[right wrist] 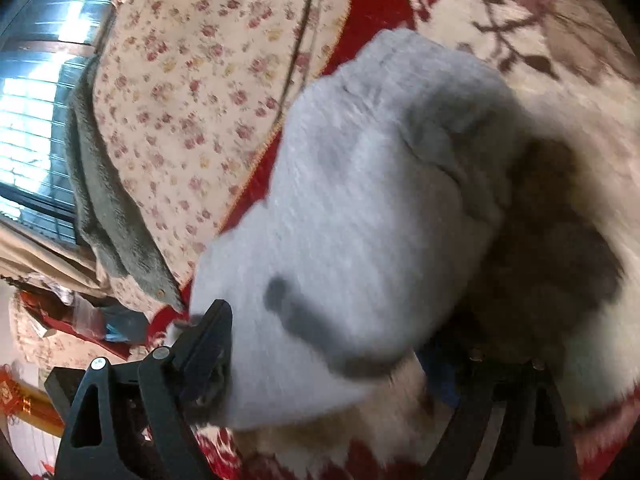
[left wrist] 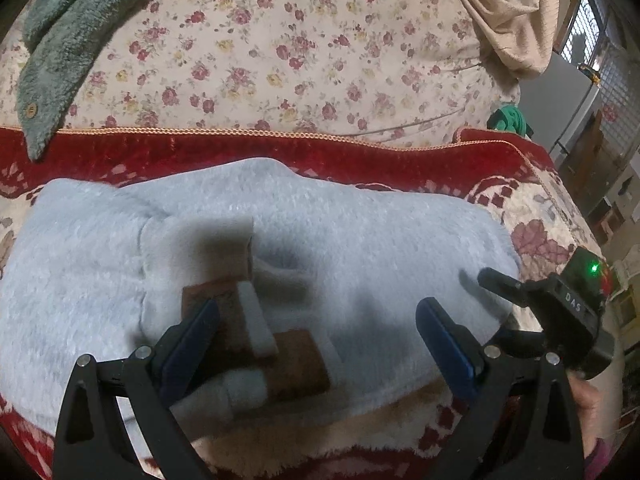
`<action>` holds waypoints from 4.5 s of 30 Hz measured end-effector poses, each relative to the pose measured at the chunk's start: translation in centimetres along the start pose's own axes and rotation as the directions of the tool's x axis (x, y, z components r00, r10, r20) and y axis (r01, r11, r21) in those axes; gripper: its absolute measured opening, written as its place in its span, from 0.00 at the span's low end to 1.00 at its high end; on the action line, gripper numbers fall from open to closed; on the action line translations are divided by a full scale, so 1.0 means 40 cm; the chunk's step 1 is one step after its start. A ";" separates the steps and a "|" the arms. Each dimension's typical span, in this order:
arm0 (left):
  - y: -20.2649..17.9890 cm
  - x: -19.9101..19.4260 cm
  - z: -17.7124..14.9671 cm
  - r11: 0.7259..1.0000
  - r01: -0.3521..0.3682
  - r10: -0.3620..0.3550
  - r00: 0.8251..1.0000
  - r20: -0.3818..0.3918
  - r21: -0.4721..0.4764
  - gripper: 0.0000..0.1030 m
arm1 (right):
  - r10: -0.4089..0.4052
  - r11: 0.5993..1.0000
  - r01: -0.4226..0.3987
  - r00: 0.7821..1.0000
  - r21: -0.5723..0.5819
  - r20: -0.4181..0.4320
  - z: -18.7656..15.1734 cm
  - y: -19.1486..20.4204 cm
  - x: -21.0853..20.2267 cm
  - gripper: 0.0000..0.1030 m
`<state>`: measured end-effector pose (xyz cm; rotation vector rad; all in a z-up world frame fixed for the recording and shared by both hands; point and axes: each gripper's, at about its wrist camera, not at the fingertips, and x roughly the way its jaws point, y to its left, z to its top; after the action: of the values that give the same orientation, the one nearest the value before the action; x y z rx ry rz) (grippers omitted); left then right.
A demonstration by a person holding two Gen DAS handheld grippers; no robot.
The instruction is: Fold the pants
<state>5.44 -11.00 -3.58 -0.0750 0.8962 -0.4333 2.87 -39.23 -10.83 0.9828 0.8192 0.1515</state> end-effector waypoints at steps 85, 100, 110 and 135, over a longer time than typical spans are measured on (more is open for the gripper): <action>-0.101 0.071 0.461 0.689 0.541 -0.369 0.835 -0.409 0.482 0.29 | 0.171 0.606 -0.056 0.983 -0.793 0.061 -0.188 0.506 -0.040 0.28; 0.462 -0.138 0.348 0.895 0.411 -0.386 0.908 -0.163 0.174 0.24 | -0.034 0.270 -0.052 0.997 -0.961 -0.063 -0.489 0.727 0.198 0.29; 0.743 -0.186 0.201 0.962 0.261 -0.267 0.960 -0.086 -0.076 0.28 | -0.214 -0.150 0.152 0.960 -0.977 0.182 -0.740 0.677 0.403 0.70; 0.425 -0.343 0.267 0.929 0.370 -0.368 0.928 0.062 -0.026 0.79 | 0.008 0.622 0.020 0.999 -0.782 0.032 -0.291 0.634 0.089 0.74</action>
<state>11.88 8.67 9.17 -0.2929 0.8353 -0.7626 3.49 -15.22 3.83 0.1335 0.6191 0.4505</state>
